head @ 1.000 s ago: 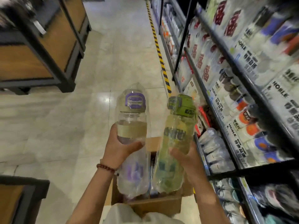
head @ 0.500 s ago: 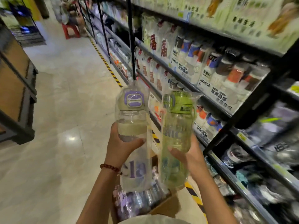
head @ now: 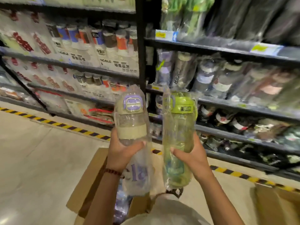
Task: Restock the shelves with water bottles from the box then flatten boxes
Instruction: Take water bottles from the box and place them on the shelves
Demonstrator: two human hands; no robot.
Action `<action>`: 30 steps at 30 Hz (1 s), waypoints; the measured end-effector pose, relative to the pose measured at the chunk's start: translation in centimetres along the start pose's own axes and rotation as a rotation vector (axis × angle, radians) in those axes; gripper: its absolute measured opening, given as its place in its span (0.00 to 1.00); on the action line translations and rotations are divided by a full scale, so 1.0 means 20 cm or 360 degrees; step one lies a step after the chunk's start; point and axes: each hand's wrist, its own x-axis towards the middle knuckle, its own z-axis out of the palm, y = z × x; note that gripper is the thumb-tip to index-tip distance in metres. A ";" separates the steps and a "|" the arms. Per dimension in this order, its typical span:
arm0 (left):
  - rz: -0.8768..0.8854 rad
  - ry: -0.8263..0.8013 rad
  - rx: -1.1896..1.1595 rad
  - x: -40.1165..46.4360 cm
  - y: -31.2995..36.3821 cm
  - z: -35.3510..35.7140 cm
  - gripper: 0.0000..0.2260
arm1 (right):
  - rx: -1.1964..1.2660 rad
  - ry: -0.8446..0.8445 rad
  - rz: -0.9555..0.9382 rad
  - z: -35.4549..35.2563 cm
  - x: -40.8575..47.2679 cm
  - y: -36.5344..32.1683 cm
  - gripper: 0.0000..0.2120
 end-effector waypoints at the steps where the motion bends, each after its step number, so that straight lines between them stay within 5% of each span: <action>1: -0.0007 -0.0078 0.0006 0.00 0.00 0.05 0.34 | 0.0023 0.0094 0.0017 -0.06 -0.03 0.01 0.33; 4: -0.0069 -0.0271 0.0072 -0.02 0.02 0.23 0.37 | 0.0096 0.0317 0.0049 -0.23 -0.12 0.04 0.31; 11: -0.0057 -0.0651 0.0125 -0.12 0.08 0.67 0.27 | 0.0197 0.0761 0.0091 -0.64 -0.29 0.14 0.34; 17: -0.0029 -0.0840 0.0046 -0.20 0.14 1.15 0.34 | 0.0219 0.1027 0.0095 -1.06 -0.40 0.25 0.30; 20: -0.0033 -0.0884 0.0081 -0.27 0.14 1.36 0.41 | 0.0237 0.1058 0.0116 -1.29 -0.42 0.29 0.32; 26: -0.0041 -0.0864 0.0098 -0.39 0.10 1.69 0.37 | 0.0292 0.0998 0.0117 -1.69 -0.34 0.35 0.30; 30: -0.0057 -0.0795 0.0047 -0.42 0.12 1.90 0.34 | 0.0238 0.0909 0.0118 -1.87 -0.28 0.39 0.38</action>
